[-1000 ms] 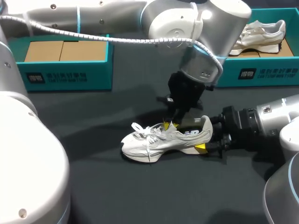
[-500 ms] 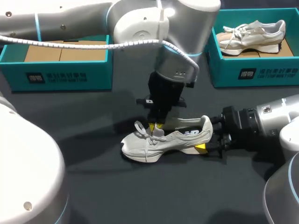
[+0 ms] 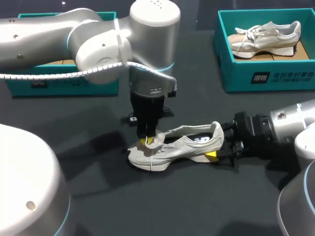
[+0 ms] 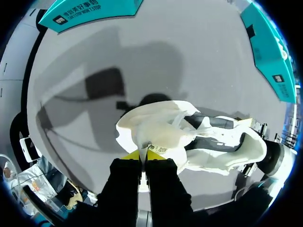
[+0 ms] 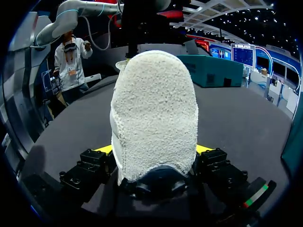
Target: Take the shoe out of the shoebox, open the shoe tongue, remove and reinsert the insole, then place the shoe into the shoebox
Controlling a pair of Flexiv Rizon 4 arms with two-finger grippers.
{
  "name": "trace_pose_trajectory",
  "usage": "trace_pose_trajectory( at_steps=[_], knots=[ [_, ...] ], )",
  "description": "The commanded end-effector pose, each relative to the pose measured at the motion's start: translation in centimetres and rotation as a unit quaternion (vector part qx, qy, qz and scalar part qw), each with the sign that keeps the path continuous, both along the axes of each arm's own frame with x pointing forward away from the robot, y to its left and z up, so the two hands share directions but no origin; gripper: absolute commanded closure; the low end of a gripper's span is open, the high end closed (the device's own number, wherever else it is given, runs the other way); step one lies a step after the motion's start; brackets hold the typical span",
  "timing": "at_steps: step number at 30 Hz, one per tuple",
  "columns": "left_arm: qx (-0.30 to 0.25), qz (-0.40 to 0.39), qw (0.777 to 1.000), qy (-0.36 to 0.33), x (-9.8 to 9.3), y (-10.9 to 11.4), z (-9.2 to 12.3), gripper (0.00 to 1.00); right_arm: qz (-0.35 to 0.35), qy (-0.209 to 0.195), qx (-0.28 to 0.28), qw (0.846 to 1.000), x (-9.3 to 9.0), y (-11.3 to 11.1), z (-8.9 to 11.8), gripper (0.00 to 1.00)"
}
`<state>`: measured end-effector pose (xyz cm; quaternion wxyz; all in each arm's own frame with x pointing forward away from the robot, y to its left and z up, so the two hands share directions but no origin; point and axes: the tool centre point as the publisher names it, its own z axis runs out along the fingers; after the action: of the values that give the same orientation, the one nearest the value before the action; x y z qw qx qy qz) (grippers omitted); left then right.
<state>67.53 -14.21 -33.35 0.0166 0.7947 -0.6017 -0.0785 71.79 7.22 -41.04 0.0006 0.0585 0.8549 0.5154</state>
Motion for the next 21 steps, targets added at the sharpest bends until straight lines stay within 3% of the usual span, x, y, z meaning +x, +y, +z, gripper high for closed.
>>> trace_pose_trajectory(
  at_steps=[1,4,11,16,21],
  knots=[
    [-0.010,0.033,0.999,-0.017,-0.5,0.4,-1.2,0.69,0.000,0.001,-0.002,1.000,0.0,0.0,-0.1,1.00],
    [-0.004,0.025,1.000,-0.014,-0.5,0.7,-1.6,0.54,0.000,0.001,-0.002,1.000,0.0,0.0,-0.1,1.00],
    [0.006,0.007,1.000,-0.013,-0.7,2.1,-1.7,0.30,0.000,0.001,-0.002,1.000,0.0,0.0,-0.1,1.00],
    [0.015,0.000,1.000,-0.015,-0.7,2.8,-1.7,0.28,0.000,0.001,-0.002,1.000,0.0,0.0,-0.1,1.00],
    [-0.006,-0.015,0.999,-0.035,-0.2,2.8,0.7,0.29,0.000,0.001,-0.002,1.000,0.0,0.0,-0.1,1.00]
  ],
)
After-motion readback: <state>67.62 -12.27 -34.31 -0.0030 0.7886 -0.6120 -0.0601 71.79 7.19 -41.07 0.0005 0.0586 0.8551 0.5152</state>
